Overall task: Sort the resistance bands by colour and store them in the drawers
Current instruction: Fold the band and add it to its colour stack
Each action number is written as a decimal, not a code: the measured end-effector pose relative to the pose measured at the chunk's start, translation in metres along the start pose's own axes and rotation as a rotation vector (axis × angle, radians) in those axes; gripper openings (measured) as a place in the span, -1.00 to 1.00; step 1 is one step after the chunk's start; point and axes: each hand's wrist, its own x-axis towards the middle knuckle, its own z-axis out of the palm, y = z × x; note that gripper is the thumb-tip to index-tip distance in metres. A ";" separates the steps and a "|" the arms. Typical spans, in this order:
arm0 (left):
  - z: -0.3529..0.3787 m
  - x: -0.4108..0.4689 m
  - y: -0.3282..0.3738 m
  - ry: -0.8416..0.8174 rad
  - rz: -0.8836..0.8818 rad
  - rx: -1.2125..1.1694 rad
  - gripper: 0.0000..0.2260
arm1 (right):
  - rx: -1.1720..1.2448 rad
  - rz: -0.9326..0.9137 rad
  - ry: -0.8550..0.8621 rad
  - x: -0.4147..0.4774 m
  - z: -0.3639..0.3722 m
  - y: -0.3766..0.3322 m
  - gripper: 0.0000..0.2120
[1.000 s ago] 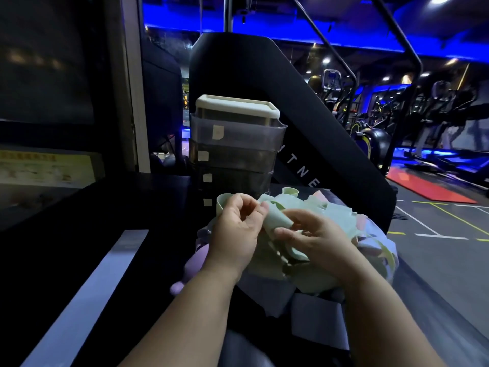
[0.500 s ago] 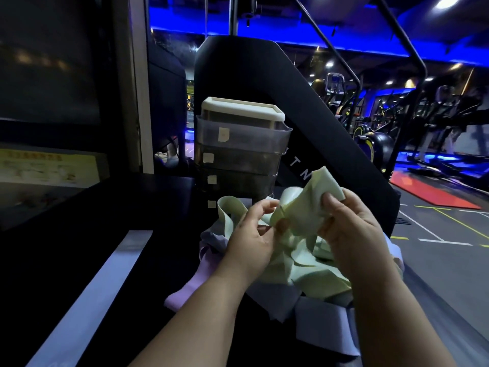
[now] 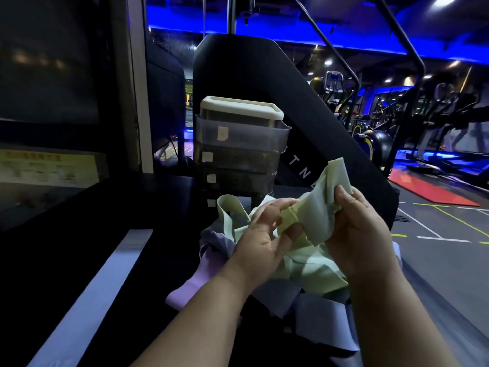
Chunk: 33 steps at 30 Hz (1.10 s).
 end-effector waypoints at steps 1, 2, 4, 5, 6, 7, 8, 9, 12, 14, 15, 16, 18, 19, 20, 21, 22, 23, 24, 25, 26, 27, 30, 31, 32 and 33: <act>0.000 0.000 0.000 -0.025 -0.008 -0.052 -0.74 | -0.009 -0.002 0.011 0.000 0.001 0.000 -0.82; 0.000 0.000 0.000 -0.039 -0.016 -0.087 -0.79 | -0.017 -0.002 0.022 -0.001 0.003 0.000 -0.82; -0.001 0.000 0.002 -0.018 -0.041 -0.091 -0.89 | -0.025 -0.013 0.044 0.001 0.003 -0.001 -0.84; -0.002 0.000 0.003 0.002 -0.064 -0.094 -0.91 | -0.018 -0.033 0.063 0.002 0.001 -0.001 -0.87; -0.003 0.000 0.004 0.028 -0.079 -0.109 -0.90 | -0.016 -0.056 0.085 0.003 0.001 -0.002 -0.87; -0.004 0.001 0.005 0.047 -0.081 -0.130 -0.89 | -0.026 -0.078 0.111 0.004 -0.001 -0.002 -0.86; -0.005 0.002 0.005 0.057 -0.077 -0.146 -0.86 | -0.052 -0.090 0.132 0.004 -0.002 -0.003 -0.86; -0.005 0.002 0.006 0.066 -0.075 -0.156 -0.84 | -0.099 -0.092 0.151 0.004 -0.003 -0.002 -0.86; -0.006 0.004 0.007 0.092 -0.070 -0.162 -0.87 | -0.226 -0.059 0.179 0.003 -0.005 0.002 -0.87; -0.007 0.004 0.008 0.123 -0.070 -0.177 -0.89 | -0.227 -0.054 0.170 0.004 -0.006 0.005 -0.89; -0.008 0.005 0.010 0.141 -0.068 -0.187 -0.89 | -0.225 -0.057 0.169 0.005 -0.007 0.005 -0.89; -0.010 0.005 0.011 0.158 -0.066 -0.200 -0.87 | -0.226 -0.061 0.176 0.005 -0.007 0.004 -0.87; -0.013 0.006 0.015 0.177 -0.071 -0.237 -0.83 | -0.225 -0.076 0.196 0.006 -0.009 0.004 -0.81; -0.014 0.006 0.017 0.174 -0.078 -0.262 -0.82 | -0.227 -0.078 0.195 0.006 -0.009 0.004 -0.80; -0.015 0.005 0.020 0.165 -0.085 -0.287 -0.82 | -0.230 -0.076 0.190 0.006 -0.009 0.004 -0.80; -0.017 0.004 0.023 0.147 -0.090 -0.311 -0.81 | -0.236 -0.074 0.184 0.006 -0.008 0.003 -0.80; -0.018 0.003 0.027 0.122 -0.092 -0.332 -0.78 | -0.244 -0.071 0.182 0.006 -0.007 0.004 -0.81; -0.020 0.002 0.031 0.089 -0.095 -0.356 -0.73 | -0.252 -0.068 0.181 0.005 -0.007 0.004 -0.80; -0.021 0.001 0.033 0.052 -0.098 -0.373 -0.66 | -0.260 -0.067 0.180 0.006 -0.007 0.005 -0.79; -0.022 0.000 0.035 0.018 -0.101 -0.373 -0.57 | -0.271 -0.063 0.178 0.006 -0.007 0.005 -0.77; -0.023 0.000 0.035 -0.010 -0.105 -0.351 -0.50 | -0.289 -0.058 0.182 0.007 -0.007 0.005 -0.75; -0.024 0.000 0.035 -0.032 -0.109 -0.317 -0.45 | -0.314 -0.048 0.194 0.007 -0.006 0.006 -0.73; -0.021 0.000 0.029 -0.002 -0.129 -0.258 -0.45 | -0.405 -0.008 0.219 0.008 -0.008 0.009 -0.76; -0.021 0.001 0.025 0.051 -0.143 -0.262 -0.47 | -0.439 0.004 0.220 0.008 -0.007 0.010 -0.78; -0.020 0.003 0.021 0.115 -0.164 -0.273 -0.48 | -0.480 0.014 0.221 0.008 -0.007 0.012 -0.78; -0.020 0.004 0.017 0.179 -0.186 -0.274 -0.47 | -0.520 0.023 0.220 0.008 -0.006 0.013 -0.76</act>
